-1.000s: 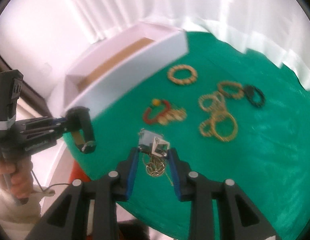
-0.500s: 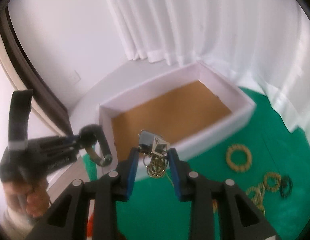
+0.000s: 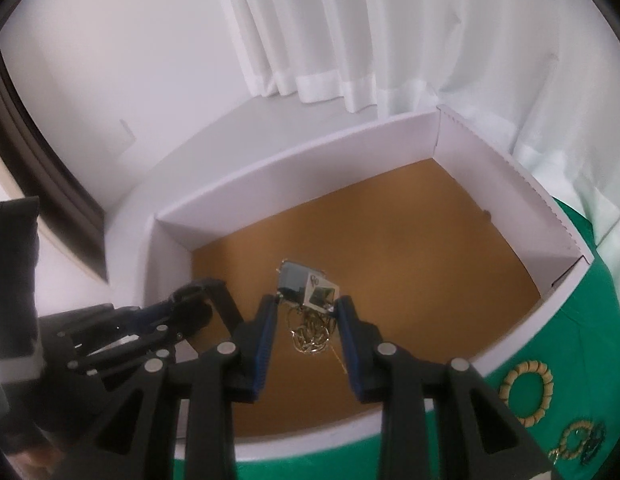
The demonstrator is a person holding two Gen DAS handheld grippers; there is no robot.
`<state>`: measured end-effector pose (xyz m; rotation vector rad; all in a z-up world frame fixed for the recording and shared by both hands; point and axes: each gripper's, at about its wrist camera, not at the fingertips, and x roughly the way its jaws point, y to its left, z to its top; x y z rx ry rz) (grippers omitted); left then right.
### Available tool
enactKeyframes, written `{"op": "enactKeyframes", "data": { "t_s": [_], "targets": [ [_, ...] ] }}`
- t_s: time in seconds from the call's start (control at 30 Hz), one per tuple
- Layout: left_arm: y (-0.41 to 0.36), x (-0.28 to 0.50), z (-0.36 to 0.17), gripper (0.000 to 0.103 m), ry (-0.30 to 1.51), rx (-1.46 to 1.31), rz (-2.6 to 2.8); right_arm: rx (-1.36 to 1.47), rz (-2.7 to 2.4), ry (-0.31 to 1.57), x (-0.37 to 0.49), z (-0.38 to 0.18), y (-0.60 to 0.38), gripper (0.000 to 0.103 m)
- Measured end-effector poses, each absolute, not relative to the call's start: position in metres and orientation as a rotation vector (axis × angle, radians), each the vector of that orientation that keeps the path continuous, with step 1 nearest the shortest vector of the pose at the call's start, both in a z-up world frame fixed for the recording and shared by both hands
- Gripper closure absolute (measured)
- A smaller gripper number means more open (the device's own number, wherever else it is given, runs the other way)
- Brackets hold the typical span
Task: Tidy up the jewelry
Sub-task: 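Carry watch and earrings into the white box and open both grippers, then withdraw both grippers from the box back over the jewelry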
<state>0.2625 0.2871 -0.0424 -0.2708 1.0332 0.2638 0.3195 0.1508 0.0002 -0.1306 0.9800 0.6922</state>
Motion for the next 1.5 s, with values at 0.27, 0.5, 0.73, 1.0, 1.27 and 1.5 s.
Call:
{"op": "enactKeyframes", "data": {
  "t_s": [0.27,0.5,0.73,1.0,1.27,1.5],
  "targets": [
    [0.299,0.272,-0.058,0.069,1.066,-0.303,0.293,-0.079,0.638,0.989,0.34,-0.008,0.142,0.048],
    [0.29,0.248,-0.032,0.023,0.961,-0.239,0.312,-0.051,0.585,0.934,0.334,0.011,0.116,0.039],
    [0.235,0.194,0.002,0.005,0.786,-0.169,0.234,-0.033,0.529,0.837,0.283,0.026,0.055,0.034],
    [0.145,0.149,-0.001,0.004,0.746,-0.051,0.103,-0.031,0.409,0.769,0.216,0.025,-0.047,0.024],
    [0.074,0.125,-0.029,0.004,0.772,-0.069,-0.015,-0.024,0.243,0.717,0.149,0.024,-0.133,0.017],
    [0.033,0.109,-0.063,0.005,0.899,-0.063,-0.084,-0.066,0.156,0.725,0.104,0.003,-0.175,0.016]
  ]
}}
